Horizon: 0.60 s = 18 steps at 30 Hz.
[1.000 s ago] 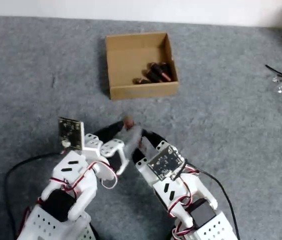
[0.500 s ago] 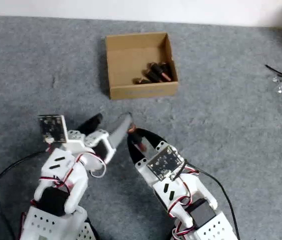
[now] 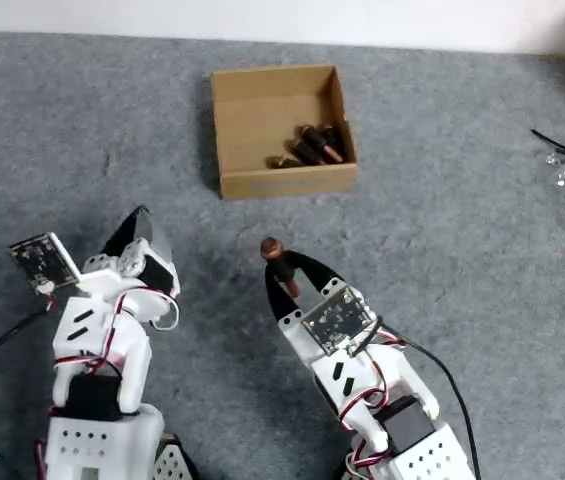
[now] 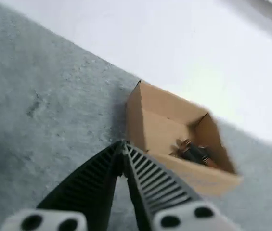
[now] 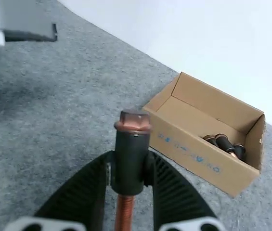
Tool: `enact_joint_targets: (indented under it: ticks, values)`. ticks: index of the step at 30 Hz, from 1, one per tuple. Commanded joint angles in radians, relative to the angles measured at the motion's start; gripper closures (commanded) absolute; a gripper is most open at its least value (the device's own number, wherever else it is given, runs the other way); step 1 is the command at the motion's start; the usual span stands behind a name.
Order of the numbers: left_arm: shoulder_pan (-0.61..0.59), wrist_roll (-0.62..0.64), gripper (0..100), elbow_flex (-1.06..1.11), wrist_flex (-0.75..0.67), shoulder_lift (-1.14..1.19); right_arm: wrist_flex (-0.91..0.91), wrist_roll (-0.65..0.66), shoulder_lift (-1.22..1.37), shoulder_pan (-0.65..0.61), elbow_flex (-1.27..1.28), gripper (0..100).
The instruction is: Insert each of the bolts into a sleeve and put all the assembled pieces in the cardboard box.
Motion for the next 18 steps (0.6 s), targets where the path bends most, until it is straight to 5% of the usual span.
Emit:
enact_joint_targets:
  ticks: [1, 4, 6, 18]
  values:
    - [0.001, -0.328, 99, 0.051, -0.114, -0.005, -0.038, 0.012, -0.018, 0.024, 0.028, 99.3]
    - [0.007, -0.628, 99, 0.101, -0.126, -0.005, -0.074, 0.008, -0.018, 0.054, 0.051, 99.3]
    - [0.036, -0.715, 99, 0.136, -0.132, -0.012, -0.108, 0.008, -0.016, 0.068, 0.067, 99.3]
    - [0.054, -0.73, 99, 0.202, -0.239, -0.004, -0.105, 0.008, -0.013, 0.173, 0.105, 99.3]
